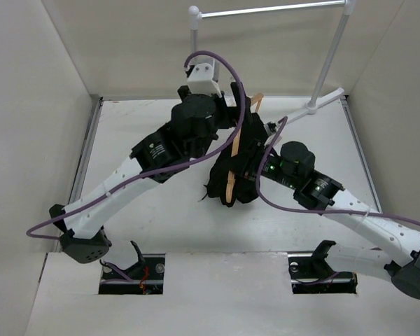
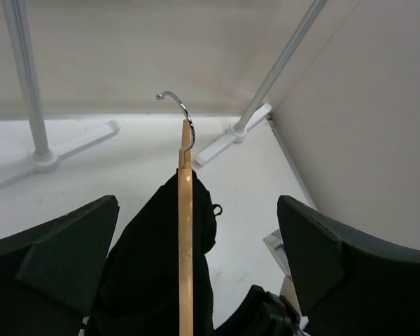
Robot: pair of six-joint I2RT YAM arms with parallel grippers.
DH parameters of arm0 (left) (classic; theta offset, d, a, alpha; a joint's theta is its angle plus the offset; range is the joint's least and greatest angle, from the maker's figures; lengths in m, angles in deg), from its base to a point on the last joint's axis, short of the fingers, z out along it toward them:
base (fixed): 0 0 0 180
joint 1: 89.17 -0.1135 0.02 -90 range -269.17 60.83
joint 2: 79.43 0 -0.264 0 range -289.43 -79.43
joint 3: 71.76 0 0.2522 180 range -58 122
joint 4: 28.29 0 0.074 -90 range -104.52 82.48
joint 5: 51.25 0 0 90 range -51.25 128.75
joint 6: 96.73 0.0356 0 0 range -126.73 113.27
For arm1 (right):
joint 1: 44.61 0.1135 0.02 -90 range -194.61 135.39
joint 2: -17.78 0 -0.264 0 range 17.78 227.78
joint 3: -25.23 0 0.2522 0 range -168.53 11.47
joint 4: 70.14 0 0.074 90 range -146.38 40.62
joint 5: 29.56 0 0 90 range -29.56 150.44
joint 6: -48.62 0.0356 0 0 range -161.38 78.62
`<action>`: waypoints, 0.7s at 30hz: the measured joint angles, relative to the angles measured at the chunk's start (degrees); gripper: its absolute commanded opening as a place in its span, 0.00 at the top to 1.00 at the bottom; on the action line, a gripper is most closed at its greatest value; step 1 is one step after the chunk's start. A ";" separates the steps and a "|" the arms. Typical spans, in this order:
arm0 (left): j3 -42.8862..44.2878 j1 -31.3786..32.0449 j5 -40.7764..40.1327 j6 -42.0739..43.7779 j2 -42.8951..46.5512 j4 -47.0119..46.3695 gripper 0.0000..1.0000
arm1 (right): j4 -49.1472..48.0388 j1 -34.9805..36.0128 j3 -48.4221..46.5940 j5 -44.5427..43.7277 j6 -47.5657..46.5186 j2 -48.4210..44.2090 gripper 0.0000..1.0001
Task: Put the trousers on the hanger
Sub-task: Place the hanger at the clothesline.
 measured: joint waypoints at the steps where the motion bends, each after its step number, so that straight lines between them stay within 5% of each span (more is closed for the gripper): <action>1: -0.09 0.02 0.09 0.26 0.83 -0.59 0.00 | -0.07 -0.85 -0.02 0.42 0.15 0.00 0.90; 10: -2.23 1.49 -0.04 4.55 9.57 -6.01 0.00 | 0.07 -9.35 -7.45 5.11 0.59 4.59 0.90; 21: -33.53 -1.84 -4.98 -1.88 29.88 -3.34 0.00 | -2.60 -22.97 -27.28 8.98 1.46 20.00 0.90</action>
